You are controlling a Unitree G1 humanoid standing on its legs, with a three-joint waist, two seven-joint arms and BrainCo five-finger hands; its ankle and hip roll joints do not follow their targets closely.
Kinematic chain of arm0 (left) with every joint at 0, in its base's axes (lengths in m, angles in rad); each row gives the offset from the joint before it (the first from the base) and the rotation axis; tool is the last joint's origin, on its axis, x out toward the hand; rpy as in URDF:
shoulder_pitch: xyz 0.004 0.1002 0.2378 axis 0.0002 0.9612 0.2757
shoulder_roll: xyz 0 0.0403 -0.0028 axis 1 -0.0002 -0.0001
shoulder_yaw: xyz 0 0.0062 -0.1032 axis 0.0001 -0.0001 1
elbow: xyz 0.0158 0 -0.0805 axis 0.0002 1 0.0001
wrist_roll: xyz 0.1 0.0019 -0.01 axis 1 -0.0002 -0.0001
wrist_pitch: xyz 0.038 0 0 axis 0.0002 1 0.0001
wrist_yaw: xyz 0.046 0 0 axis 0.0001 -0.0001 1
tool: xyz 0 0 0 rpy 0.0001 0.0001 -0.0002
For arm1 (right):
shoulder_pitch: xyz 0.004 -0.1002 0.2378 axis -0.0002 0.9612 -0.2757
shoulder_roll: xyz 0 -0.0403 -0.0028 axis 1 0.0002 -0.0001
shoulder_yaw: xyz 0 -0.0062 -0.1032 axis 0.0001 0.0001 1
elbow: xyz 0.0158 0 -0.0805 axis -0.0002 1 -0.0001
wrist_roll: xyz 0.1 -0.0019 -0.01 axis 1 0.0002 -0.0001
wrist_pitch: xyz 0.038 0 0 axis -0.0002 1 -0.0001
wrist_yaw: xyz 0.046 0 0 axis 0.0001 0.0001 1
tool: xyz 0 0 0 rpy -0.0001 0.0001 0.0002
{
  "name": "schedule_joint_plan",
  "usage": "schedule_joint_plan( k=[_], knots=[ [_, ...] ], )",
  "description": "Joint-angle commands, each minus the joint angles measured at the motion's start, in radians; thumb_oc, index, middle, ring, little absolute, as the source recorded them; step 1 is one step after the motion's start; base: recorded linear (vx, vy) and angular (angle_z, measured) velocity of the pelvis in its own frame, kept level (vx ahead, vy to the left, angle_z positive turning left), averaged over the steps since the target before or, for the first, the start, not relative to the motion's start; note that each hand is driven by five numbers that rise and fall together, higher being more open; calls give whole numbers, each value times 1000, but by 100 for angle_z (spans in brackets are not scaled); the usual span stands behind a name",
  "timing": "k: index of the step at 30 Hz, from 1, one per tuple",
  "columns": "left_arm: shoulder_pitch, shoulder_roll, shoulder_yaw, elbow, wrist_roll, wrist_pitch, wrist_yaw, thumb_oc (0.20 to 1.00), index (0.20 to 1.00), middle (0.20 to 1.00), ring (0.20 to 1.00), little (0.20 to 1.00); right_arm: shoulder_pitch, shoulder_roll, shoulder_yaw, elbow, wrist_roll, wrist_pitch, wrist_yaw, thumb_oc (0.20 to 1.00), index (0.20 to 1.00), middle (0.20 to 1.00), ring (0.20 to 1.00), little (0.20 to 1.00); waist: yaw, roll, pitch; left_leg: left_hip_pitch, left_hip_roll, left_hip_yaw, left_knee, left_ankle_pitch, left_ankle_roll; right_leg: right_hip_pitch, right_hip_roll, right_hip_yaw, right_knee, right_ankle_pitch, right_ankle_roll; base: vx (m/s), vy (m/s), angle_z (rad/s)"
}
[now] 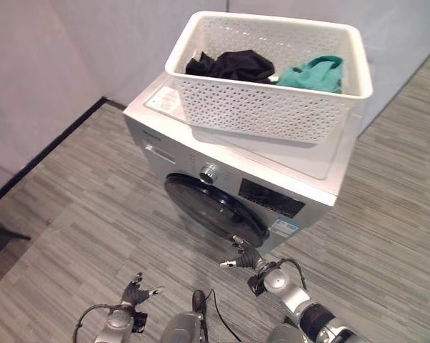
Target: Grab the laundry basket,head to the washer,open it,put in the laundry and shut it.
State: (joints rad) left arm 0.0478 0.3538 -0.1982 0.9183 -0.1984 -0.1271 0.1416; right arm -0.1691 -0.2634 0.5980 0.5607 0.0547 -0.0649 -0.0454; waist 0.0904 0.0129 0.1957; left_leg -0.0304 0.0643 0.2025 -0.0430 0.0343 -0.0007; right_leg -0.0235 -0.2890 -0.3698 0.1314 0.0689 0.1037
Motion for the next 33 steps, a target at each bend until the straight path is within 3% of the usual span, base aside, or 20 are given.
schedule_joint_plan(
  k=[1, 4, 5, 7, 8, 15, 18, 26, 33],
  knots=[
    [-15, -43, 0, 37, -28, -10, -2, 1000, 1000, 1000, 1000, 1000, 0, -81, -30, -103, -100, -52, -31, 1000, 1000, 1000, 1000, 1000, 35, 17, -56, -32, 44, -34, 57, -70, -36, 59, -15, 11, -77, -60, 43, 25, -126, -65],
    [-4, -49, 23, 48, -23, -13, 2, 1000, 1000, 1000, 1000, 1000, 56, -135, -71, -185, -155, -43, -39, 1000, 1000, 1000, 1000, 1000, 32, 2, -68, -24, 55, -20, 46, -67, -46, 84, -10, 19, -136, -39, 54, 23, -99, -30],
    [7, -54, 40, 44, -13, -16, 8, 1000, 1000, 1000, 1000, 1000, 113, -173, -128, -240, -171, -47, -46, 1000, 1000, 1000, 1000, 1000, 22, -16, -80, -33, 59, -11, 31, -39, -50, 104, -4, 8, -194, -16, 60, -21, -70, -15],
    [8, -54, 39, 44, -13, -16, 8, 1000, 1000, 1000, 1000, 1000, 115, -174, -129, -242, -171, -47, -46, 1000, 1000, 1000, 1000, 1000, 22, -15, -81, -33, 59, -11, 31, -38, -50, 105, -4, 8, -196, -15, 60, 3, -75, -7],
    [2, -58, 44, 69, -3, -14, 5, 1000, 1000, 1000, 1000, 1000, 159, -198, -176, -288, -139, -53, -39, 1000, 1000, 1000, 1000, 1000, 7, -29, -91, -29, 65, -27, -6, -11, -65, 118, 9, 0, -217, -18, 65, 34, -89, 10],
    [34, -73, 27, 48, -17, -12, -21, 1000, 1000, 1000, 1000, 1000, 123, -169, -157, -221, -58, -69, -21, 1000, 1000, 1000, 1000, 1000, 22, -23, -106, -25, 60, -54, -44, 2, -73, 132, 10, -23, -219, -35, 75, 29, -16, 17],
    [42, -76, 15, 41, -33, -14, -12, 1000, 1000, 1000, 1000, 1000, 33, -120, -128, -137, -41, -61, -60, 1000, 1000, 1000, 1000, 1000, 46, -12, -85, -57, 43, -75, -44, 7, -66, 110, -10, -28, -219, -19, 85, -56, 47, 27],
    [46, -86, 7, 108, -16, -2, -13, 1000, 1000, 1000, 1000, 1000, 40, -74, -92, -137, -17, -38, -49, 1000, 1000, 1000, 1000, 1000, 50, -7, -65, -72, 15, -82, -44, -3, -47, 84, -34, -21, -219, 17, 90, 1, 58, 22],
    [14, -65, -33, -21, -95, -44, 3, 1000, 1000, 1000, 1000, 1000, -130, -111, -83, -86, -67, -48, -131, 1000, 1000, 1000, 1000, 1000, 74, 6, -13, -164, -8, -116, -44, 23, -43, 20, -52, -34, -219, 38, 94, -69, 26, -6]
  ],
)
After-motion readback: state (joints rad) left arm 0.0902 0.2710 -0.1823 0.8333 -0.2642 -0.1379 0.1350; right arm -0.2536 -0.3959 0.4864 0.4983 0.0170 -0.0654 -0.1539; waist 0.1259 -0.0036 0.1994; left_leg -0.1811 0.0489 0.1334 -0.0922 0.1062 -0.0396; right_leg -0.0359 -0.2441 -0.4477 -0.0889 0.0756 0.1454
